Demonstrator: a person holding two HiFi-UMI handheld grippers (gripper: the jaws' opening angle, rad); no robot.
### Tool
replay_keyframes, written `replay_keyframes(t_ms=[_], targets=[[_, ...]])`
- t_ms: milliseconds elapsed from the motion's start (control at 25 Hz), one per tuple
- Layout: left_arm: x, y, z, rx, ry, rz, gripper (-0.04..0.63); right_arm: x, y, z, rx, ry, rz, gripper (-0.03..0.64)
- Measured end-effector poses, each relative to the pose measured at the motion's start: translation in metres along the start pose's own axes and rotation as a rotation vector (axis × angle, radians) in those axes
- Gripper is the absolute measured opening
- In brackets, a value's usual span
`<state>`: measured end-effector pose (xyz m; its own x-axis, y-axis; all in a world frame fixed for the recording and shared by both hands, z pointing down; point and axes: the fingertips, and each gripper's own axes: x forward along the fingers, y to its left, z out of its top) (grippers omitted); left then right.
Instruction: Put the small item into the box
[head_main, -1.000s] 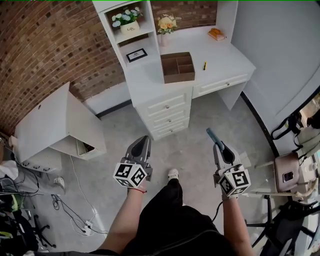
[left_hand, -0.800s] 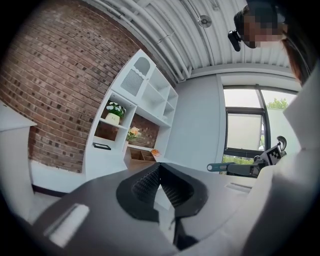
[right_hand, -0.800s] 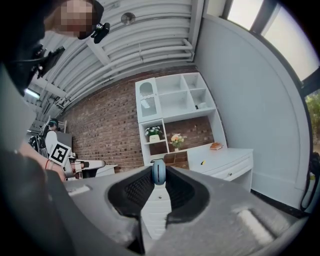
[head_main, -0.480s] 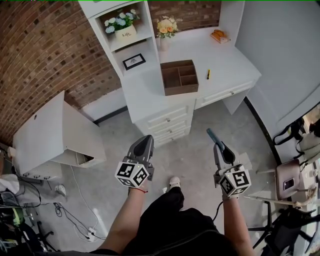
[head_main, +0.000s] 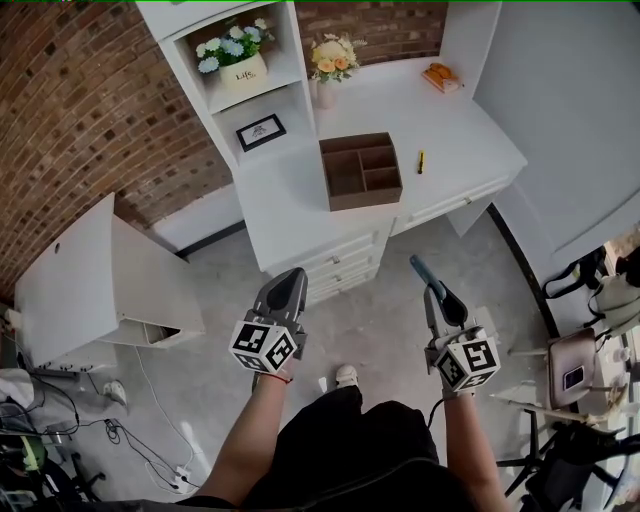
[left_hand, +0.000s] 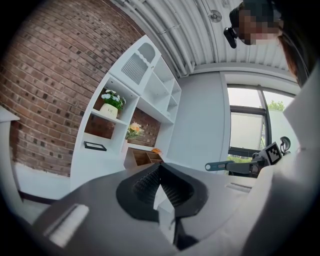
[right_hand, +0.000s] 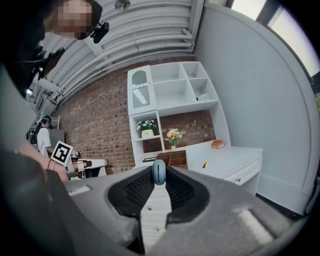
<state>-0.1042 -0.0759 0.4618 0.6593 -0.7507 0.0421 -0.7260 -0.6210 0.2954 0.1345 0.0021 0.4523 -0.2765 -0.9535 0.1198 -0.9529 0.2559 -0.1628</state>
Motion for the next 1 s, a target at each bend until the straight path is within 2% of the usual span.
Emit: replay_keyframes(t_ms=[480, 1000], targets=[[0.034, 0.016, -0.011, -0.031, 0.017, 0.006, 0.003, 0.036, -0.023, -0.013, 0.010, 0.045, 0.005, 0.064], [0.097, 0.059, 0.003, -0.029, -0.004, 0.130, 0.003, 0.137, -0.065, 0.003, -0.008, 0.069, 0.133, 0.064]])
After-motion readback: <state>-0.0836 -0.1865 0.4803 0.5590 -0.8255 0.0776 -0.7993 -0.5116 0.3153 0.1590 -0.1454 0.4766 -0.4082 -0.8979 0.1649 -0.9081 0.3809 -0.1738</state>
